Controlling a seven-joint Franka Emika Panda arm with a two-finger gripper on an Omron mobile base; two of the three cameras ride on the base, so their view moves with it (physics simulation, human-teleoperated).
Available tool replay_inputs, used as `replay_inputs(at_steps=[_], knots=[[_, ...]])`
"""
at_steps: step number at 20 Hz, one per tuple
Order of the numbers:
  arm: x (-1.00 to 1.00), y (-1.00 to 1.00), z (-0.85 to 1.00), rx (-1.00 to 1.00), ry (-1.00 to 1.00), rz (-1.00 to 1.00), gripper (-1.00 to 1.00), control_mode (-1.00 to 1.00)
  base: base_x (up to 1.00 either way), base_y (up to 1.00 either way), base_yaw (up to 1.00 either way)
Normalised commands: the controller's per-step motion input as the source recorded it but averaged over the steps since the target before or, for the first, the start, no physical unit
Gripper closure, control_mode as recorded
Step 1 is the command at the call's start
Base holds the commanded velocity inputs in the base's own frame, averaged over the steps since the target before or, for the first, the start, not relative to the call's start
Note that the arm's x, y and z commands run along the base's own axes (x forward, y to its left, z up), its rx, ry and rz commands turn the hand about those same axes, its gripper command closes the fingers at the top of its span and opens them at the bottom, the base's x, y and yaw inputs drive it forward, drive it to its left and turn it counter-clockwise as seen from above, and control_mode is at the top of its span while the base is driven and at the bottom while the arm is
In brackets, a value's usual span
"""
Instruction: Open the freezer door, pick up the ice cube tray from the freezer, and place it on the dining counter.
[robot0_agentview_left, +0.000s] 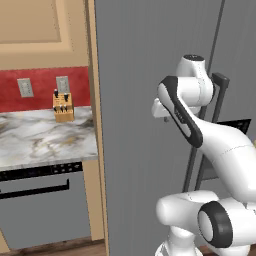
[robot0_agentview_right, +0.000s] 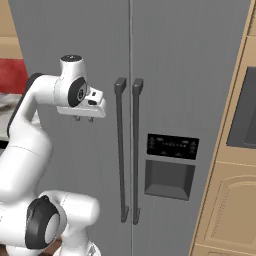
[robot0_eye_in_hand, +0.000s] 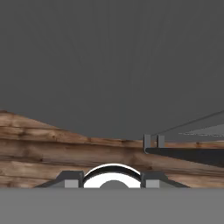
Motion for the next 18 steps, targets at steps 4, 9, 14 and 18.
replay_inputs(at_steps=[4,9,14,18], knots=[[-0.15,0.0,0.0,0.0,0.0,0.0,-1.0,-1.0,0.0,0.0,0.0],[-0.47,0.0,0.0,0.0,0.0,0.0,-1.0,-1.0,0.0,0.0,0.0],[-0.59,-0.01,0.0,0.0,0.0,0.0,-1.0,-1.0,0.0,0.0,0.0],[-0.6,-0.02,0.0,0.0,0.0,0.0,-1.0,-1.0,0.0,0.0,0.0]])
